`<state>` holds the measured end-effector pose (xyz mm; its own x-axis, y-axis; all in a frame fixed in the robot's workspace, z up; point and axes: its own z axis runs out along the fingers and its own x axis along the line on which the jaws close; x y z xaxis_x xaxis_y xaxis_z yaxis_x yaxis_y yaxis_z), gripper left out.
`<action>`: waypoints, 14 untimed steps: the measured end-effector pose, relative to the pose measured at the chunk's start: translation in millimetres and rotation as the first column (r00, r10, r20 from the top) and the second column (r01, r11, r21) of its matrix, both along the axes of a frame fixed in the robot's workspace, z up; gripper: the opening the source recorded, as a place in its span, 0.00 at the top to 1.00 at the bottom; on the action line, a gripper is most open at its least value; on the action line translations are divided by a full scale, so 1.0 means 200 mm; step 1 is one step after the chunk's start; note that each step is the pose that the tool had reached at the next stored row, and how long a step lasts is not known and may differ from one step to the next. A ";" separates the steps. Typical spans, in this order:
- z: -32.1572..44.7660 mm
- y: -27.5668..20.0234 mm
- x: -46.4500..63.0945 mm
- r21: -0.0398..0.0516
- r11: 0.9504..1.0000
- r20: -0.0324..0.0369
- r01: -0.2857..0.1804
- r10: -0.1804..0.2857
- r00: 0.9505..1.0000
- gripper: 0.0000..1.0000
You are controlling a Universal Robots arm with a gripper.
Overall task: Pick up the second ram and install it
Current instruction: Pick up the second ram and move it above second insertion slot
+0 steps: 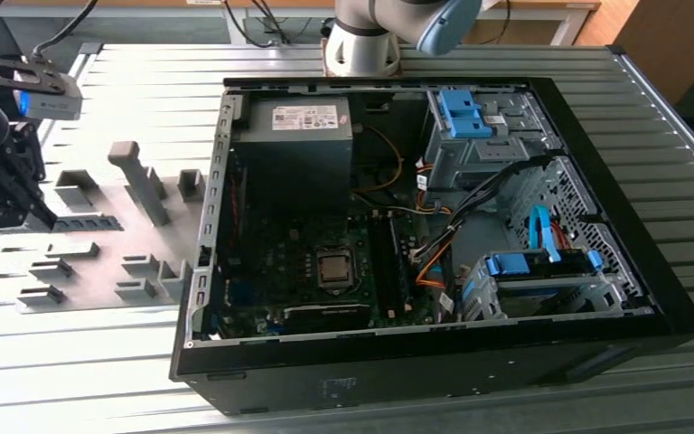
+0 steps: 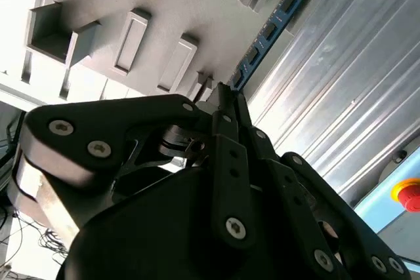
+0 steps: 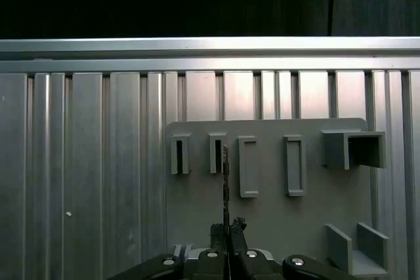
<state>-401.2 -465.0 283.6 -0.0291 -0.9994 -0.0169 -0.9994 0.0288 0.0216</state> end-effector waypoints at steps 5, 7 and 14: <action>0.025 0.000 0.00 0.000 1.000 0.000 0.000 0.000 1.000 0.86; 0.035 0.000 0.00 0.000 1.000 0.000 0.000 0.000 1.000 0.86; 0.070 0.000 0.00 0.000 1.000 0.000 0.000 0.000 1.000 0.86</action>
<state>-401.2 -465.0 297.6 -0.0291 -0.9994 -0.0169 -0.9994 0.0287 0.0217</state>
